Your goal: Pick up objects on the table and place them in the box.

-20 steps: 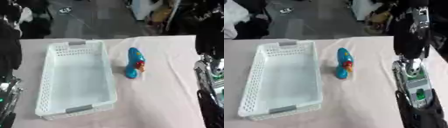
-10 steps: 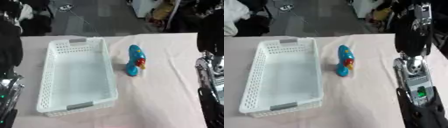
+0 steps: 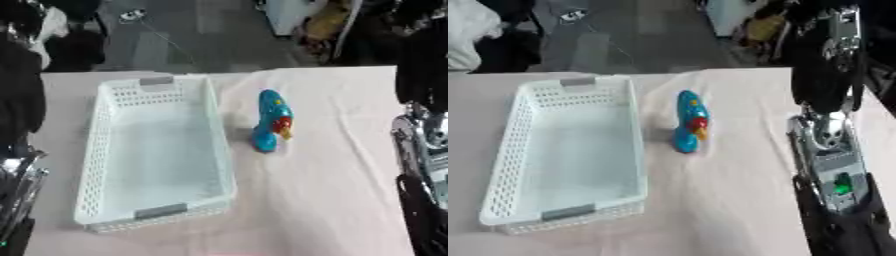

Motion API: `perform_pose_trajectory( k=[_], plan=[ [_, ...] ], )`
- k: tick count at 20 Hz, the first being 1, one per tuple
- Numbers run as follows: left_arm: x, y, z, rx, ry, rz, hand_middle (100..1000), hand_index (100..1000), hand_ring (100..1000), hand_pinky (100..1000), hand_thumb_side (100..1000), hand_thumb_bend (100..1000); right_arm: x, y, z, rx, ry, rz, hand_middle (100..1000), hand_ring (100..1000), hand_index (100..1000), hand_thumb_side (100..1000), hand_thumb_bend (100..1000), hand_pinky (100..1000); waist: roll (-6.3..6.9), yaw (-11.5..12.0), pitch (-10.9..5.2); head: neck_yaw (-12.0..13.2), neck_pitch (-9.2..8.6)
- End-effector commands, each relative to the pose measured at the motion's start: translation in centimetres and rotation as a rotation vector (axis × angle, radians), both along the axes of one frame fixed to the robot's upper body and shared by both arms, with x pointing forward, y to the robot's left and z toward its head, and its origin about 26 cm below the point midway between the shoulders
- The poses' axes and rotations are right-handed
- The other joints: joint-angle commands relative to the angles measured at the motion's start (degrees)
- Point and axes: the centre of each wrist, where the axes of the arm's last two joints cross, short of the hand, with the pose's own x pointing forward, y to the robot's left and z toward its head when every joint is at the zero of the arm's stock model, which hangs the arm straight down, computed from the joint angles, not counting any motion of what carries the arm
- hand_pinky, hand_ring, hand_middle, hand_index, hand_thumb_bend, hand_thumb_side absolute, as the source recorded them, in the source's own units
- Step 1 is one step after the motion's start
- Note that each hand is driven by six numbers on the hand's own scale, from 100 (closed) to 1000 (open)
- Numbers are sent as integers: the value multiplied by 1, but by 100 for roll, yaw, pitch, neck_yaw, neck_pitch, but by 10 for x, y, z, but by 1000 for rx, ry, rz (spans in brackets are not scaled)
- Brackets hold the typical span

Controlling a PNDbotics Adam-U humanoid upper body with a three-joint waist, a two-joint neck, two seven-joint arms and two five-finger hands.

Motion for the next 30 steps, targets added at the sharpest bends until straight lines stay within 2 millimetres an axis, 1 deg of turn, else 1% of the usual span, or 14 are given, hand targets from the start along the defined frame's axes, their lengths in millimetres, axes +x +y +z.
perform_pose_trajectory(
  k=[1,3,4,5,7,9,10,11,12,13,17,20,24,30],
  plan=[
    [-3,3,6,22,-23,6,888,923,812,813,960,298,6,4,5,-22,13,-124,733,659,874,1000,100,593,6,-7,-105,-93,-12],
    [-3,3,6,23,-21,5,888,923,812,814,960,298,11,9,4,-62,31,-190,746,675,881,1000,101,619,0,-2,-121,-107,17],
    [-3,3,6,23,-21,4,888,923,812,814,960,298,14,11,3,-87,38,-220,744,673,880,1000,100,615,-1,1,-127,-109,26],
    [-3,3,6,23,-20,3,889,923,813,814,960,298,17,14,3,-110,44,-245,761,690,893,1000,178,646,-1,3,-134,-111,31],
    [-3,3,6,24,-18,2,889,923,812,813,960,298,24,18,2,-164,63,-289,780,712,910,1000,249,680,-3,4,-145,-128,38],
    [-3,3,5,25,-16,1,889,922,813,814,959,298,31,23,2,-222,86,-338,797,739,919,1000,308,714,-7,7,-154,-143,45],
    [-3,3,5,25,-15,1,889,922,813,814,959,298,33,24,2,-248,97,-368,797,739,919,1000,308,714,-8,10,-157,-145,50],
    [-3,3,5,26,-15,0,889,922,813,813,959,298,35,26,1,-269,107,-397,809,761,927,1000,348,741,-9,11,-158,-147,53],
    [-3,3,5,26,-14,0,889,922,813,813,959,298,37,28,1,-287,118,-427,809,761,927,1000,348,741,-9,13,-159,-149,57],
    [-3,2,5,26,-14,-1,889,922,813,814,960,298,38,30,0,-301,130,-456,822,781,935,1000,375,766,-9,16,-159,-153,58],
    [-3,2,5,25,-15,-3,889,922,813,814,959,299,38,37,-6,-357,182,-566,833,802,945,1000,395,792,-16,28,-161,-169,53],
    [-3,2,6,22,-17,-4,889,922,814,815,959,299,39,38,-12,-402,220,-625,836,807,948,1000,412,800,-28,39,-168,-141,54],
    [-3,2,6,24,-15,-3,889,921,814,815,959,300,42,36,-23,-449,278,-666,837,810,950,1000,453,808,-52,32,-189,-85,69],
    [-3,2,5,26,-12,-3,889,921,814,815,959,299,53,32,-40,-515,360,-687,840,812,950,1000,476,812,-61,18,-209,-80,57]
  ],
)
